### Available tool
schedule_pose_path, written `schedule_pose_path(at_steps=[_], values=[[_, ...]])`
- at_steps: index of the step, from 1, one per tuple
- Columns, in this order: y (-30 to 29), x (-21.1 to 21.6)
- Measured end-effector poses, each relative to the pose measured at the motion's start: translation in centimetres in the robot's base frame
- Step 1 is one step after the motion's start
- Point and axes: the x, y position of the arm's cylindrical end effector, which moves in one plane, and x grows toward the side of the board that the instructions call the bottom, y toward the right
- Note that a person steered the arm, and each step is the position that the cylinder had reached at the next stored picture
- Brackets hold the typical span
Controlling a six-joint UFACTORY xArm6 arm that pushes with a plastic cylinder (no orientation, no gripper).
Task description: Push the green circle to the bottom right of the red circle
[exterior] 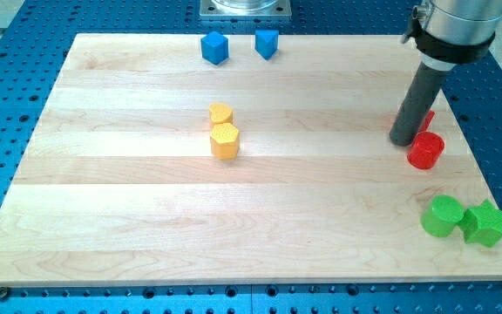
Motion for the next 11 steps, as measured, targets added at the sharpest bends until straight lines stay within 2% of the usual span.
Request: schedule_pose_path(at_steps=[2, 3, 5, 6, 7, 9, 10, 11], values=[[-3.4, 17.1], [-0.3, 18.4], [3.7, 13.8], [3.7, 13.1], [0.8, 13.1], [1.4, 10.9], [-1.2, 10.6], [-0.2, 9.3]])
